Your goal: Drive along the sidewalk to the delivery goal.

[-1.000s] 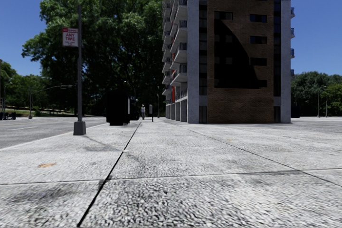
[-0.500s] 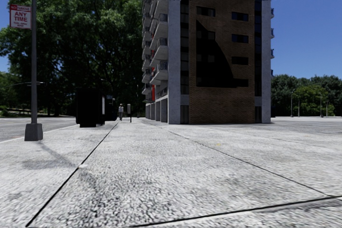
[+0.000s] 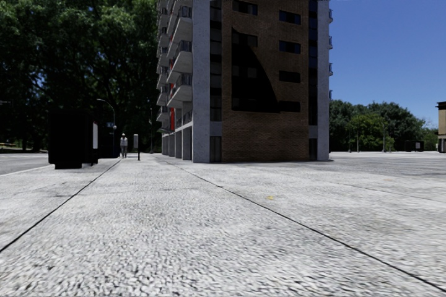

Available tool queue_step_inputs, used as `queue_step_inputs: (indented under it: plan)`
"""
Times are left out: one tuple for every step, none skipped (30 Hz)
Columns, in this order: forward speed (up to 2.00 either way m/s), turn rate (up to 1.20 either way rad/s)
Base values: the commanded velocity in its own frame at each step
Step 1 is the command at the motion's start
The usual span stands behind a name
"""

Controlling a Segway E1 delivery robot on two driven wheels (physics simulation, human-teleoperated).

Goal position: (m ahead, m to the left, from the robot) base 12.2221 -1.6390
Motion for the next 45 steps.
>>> queue_step_inputs:
  plan:
    - [2.00,-0.35]
    - [2.00,-0.35]
    - [2.00,-0.35]
    - [2.00,-0.35]
    - [2.00,-0.35]
    - [2.00,-0.35]
    - [2.00,-0.35]
    - [2.00,-0.35]
    - [2.00,-0.35]
    - [2.00,-0.35]
    - [2.00,-0.35]
    - [2.00,-0.35]
    - [2.00,-0.35]
    - [2.00,-0.35]
    - [2.00,-0.35]
    - [2.00,-0.35]
    - [2.00,-0.28]
    - [2.00,-0.08]
    - [2.00,0.00]
    - [2.00,0.00]
    - [2.00,0.00]
    - [2.00,0.00]
    - [2.00,0.00]
    - [2.00,0.00]
    - [2.00,0.00]
    - [2.00,0.00]
    - [2.00,0.00]
    - [2.00,0.00]
    - [2.00,0.00]
    - [2.00,0.00]
    - [2.00,0.00]
    - [2.00,0.00]
    - [2.00,0.00]
    - [2.00,0.00]
    - [2.00,0.00]
    - [2.00,0.00]
    - [2.00,0.00]
    - [2.00,0.00]
    - [2.00,0.00]
    - [2.00,0.00]
    - [2.00,0.00]
    - [2.00,0.00]
    - [2.00,0.00]
    - [2.00,0.00]
    - [2.00,0.00]
